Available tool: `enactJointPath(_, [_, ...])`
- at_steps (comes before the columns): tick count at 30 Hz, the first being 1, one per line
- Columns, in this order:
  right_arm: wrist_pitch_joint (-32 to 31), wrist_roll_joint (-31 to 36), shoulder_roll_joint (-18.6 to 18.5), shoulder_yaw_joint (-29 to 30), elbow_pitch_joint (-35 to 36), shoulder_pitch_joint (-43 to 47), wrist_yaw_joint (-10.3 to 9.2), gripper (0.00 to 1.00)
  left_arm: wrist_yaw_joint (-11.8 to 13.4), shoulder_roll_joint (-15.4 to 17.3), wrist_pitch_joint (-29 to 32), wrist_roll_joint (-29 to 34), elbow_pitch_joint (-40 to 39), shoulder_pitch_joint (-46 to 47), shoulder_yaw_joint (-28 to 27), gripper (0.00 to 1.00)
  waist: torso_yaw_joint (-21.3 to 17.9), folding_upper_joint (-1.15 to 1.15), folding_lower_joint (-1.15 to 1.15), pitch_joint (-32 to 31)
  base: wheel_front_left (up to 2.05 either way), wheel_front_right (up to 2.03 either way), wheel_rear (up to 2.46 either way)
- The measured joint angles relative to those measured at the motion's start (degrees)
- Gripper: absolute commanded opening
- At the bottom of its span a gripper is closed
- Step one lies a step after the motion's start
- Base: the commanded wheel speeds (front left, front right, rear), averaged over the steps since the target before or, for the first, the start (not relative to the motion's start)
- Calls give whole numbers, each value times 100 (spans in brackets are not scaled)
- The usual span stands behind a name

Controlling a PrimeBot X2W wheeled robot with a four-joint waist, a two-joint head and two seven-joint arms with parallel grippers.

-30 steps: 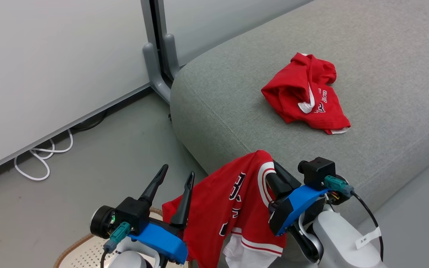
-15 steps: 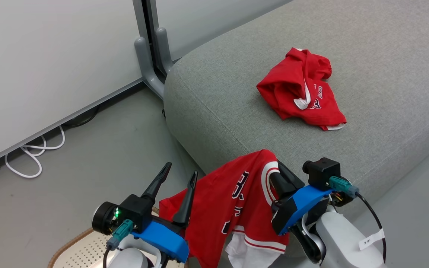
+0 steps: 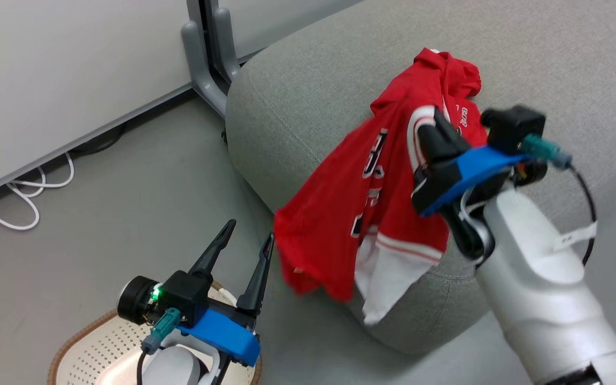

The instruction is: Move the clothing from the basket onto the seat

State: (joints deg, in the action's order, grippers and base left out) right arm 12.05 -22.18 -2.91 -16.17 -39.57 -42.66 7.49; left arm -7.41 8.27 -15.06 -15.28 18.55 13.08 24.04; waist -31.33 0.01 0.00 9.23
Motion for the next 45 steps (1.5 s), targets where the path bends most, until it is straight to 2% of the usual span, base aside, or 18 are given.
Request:
enactJointPath(4, [-236, 44, -116, 472, -26, -795, 0, 0, 0, 120, 0, 75, -108, 133, 62, 100, 19, 0, 0, 273, 0, 0, 0])
enactJointPath(12, [-627, 60, -768, 1352, -85, -2150, 0, 0, 0, 474, 0, 176, -372, 608, 278, 100, 184, 0, 1, 995, 0, 0, 0])
enactJointPath(21, [-599, 301, -1557, 2334, 0, -3260, 0, 0, 0, 799, 0, 263, -722, 1046, 422, 100, 475, -1, 1, 1845, 0, 0, 0])
enactJointPath(24, [-531, 532, -1770, 2583, -105, -3337, 0, 0, 0, 831, 0, 312, -826, 1173, 444, 100, 580, 0, 1, 2075, 0, 0, 0])
enactJointPath(28, [-405, 721, -1856, 2830, -397, -3238, 0, 0, 0, 886, 0, 377, -975, 1324, 498, 100, 709, -1, 1, 2357, 0, 0, 0])
enactJointPath(32, [-200, 783, -1804, 3109, -815, -2919, 0, 0, 0, 931, 0, 396, -1114, 1435, 535, 100, 819, -1, 0, 2618, 0, 0, 0])
enactJointPath(37, [-36, 932, -1706, 3184, -1349, -2618, 0, 0, 0, 1009, 0, 428, -1172, 1434, 541, 100, 929, -1, 1, 2884, 0, 0, 0])
enactJointPath(45, [125, 1269, -1697, 3401, -2023, -2484, 0, 0, 0, 1051, 0, 428, -1178, 1522, 568, 100, 1051, -1, 0, 3003, 0, 0, 0])
